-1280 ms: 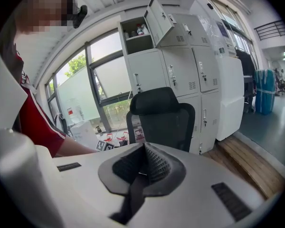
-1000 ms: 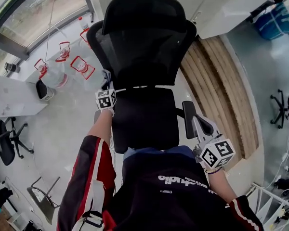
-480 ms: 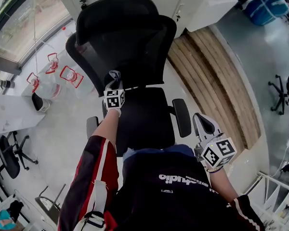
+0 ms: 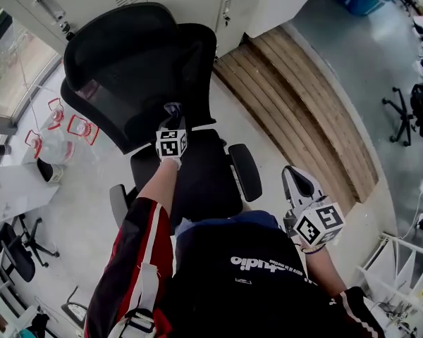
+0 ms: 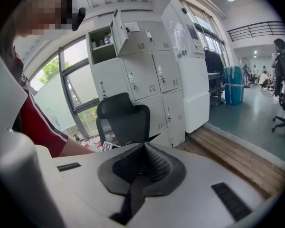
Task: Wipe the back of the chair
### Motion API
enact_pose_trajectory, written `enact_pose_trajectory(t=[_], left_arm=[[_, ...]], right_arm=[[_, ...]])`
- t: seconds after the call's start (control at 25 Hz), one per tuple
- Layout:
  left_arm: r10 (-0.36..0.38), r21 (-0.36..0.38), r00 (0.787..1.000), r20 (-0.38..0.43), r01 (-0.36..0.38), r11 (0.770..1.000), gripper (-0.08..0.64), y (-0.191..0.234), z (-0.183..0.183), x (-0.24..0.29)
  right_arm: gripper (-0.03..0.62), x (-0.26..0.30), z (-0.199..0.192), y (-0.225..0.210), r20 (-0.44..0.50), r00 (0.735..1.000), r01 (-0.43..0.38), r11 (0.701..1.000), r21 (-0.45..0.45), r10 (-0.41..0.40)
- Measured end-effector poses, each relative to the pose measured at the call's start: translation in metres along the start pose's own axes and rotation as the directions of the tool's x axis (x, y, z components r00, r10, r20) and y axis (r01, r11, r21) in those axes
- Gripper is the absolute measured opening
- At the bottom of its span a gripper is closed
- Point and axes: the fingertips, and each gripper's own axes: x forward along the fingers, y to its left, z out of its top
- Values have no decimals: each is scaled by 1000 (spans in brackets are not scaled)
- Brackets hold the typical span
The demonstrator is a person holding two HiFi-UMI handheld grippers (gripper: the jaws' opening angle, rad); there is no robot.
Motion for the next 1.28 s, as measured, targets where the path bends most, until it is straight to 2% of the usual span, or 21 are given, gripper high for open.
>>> enact_pose_trajectory(t=[0.36,0.64,0.8,0.96,1.16,1.28], left_arm=[[-128,28,992,-7,128,991,54,-105,23,58],[-241,46,970,36,239,970,54,-165,41,44],[-285,49,952,109,281,958,54,-180,67,0],[-297,74,924,240,288,955,54,-169,109,-76],[-296,173,884,362,248,953,54,-134,160,-191],[-266,180,880,394,210,961,54,-107,174,-259]], right_arm=[[14,-24,5,-67,24,997,75,995,61,-76],[14,-31,5,-80,44,996,69,994,82,-73],[12,-25,19,-57,74,997,18,998,53,-22],[14,-17,31,-15,102,994,-52,999,6,51],[14,-2,48,53,128,980,-147,988,-49,153],[14,5,59,99,143,965,-207,974,-93,219]])
